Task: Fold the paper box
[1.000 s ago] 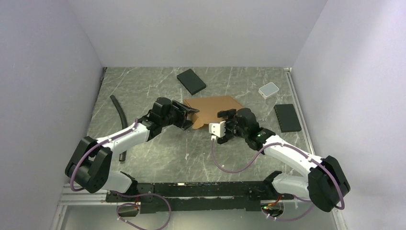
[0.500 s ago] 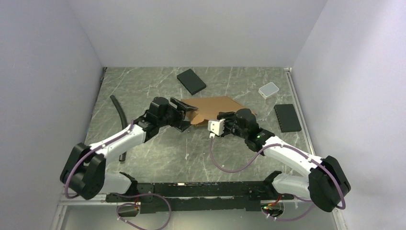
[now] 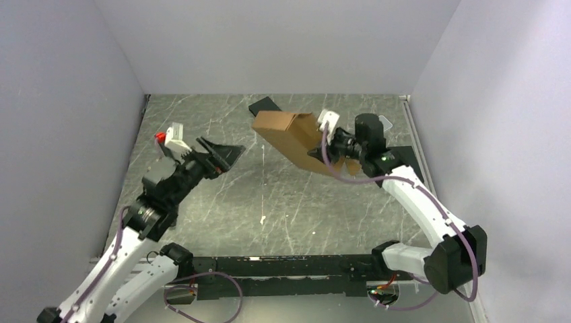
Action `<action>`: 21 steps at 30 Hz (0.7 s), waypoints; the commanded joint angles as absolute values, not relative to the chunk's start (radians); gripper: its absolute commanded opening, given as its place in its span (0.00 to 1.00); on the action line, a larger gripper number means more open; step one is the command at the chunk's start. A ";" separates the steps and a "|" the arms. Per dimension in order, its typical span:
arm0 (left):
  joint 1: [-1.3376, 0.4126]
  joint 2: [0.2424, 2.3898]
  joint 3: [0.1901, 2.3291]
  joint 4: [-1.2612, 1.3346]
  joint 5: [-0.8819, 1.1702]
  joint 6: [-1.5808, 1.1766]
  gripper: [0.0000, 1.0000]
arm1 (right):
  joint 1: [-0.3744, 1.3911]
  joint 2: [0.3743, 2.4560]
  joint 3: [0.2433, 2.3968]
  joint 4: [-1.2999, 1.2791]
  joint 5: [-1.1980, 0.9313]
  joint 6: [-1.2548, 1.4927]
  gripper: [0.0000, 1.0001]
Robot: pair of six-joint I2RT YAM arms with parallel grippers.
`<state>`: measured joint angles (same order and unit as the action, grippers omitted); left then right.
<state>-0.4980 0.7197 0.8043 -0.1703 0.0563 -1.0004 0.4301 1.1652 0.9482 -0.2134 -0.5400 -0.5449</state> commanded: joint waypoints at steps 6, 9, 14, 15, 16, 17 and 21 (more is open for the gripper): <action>-0.497 0.624 0.660 -0.138 0.106 -0.739 1.00 | 0.267 1.400 1.023 -0.072 -1.061 0.352 0.31; -0.497 0.625 0.646 -0.129 0.122 -0.728 0.99 | 0.266 1.442 0.891 0.180 -1.087 0.669 0.31; -0.497 0.608 0.584 -0.085 0.133 -0.756 1.00 | 0.266 1.534 0.749 0.456 -1.024 1.002 0.33; -0.497 0.604 0.566 -0.077 0.130 -0.768 1.00 | 0.267 1.558 0.728 0.500 -1.008 1.027 0.33; -0.497 0.602 0.547 -0.070 0.126 -0.779 1.00 | 0.267 1.584 0.710 0.541 -0.995 1.044 0.33; -0.497 0.601 0.528 -0.061 0.124 -0.793 0.99 | 0.267 1.613 0.699 0.569 -0.983 1.059 0.34; -0.497 0.634 0.462 -0.011 0.134 -0.834 1.00 | 0.266 1.758 0.716 0.677 -0.978 1.078 0.38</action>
